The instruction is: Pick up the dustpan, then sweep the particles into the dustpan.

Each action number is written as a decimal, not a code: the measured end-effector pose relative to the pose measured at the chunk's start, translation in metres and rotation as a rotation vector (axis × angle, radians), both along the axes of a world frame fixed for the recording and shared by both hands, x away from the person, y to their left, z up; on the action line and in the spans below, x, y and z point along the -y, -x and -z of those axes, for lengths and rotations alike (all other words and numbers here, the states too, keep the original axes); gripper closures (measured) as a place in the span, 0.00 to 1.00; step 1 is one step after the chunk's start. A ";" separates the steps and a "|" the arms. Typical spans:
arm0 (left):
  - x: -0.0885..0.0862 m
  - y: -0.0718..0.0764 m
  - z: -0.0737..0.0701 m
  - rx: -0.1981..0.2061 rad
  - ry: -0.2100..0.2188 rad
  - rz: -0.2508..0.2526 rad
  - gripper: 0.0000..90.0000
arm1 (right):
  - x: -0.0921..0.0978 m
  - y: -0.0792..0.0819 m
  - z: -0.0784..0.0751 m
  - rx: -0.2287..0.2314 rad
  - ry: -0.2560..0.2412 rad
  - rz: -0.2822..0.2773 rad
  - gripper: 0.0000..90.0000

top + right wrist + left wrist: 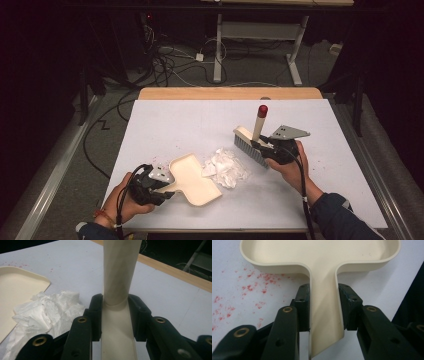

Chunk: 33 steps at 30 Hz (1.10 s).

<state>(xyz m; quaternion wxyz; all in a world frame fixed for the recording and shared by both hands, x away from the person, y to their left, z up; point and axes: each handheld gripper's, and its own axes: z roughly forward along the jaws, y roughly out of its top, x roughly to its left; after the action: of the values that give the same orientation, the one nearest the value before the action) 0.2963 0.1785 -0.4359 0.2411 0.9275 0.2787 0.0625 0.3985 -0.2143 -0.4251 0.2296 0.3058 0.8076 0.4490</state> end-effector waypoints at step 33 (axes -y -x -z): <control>0.012 -0.003 -0.005 -0.021 -0.002 -0.011 0.69 | -0.037 0.017 0.006 0.027 0.008 -0.049 0.76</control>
<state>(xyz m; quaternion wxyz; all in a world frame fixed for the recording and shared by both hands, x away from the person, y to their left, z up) 0.2996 0.1664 -0.4308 0.2370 0.9268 0.2863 0.0543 0.3813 -0.1773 -0.4311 0.2308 0.2788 0.8134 0.4553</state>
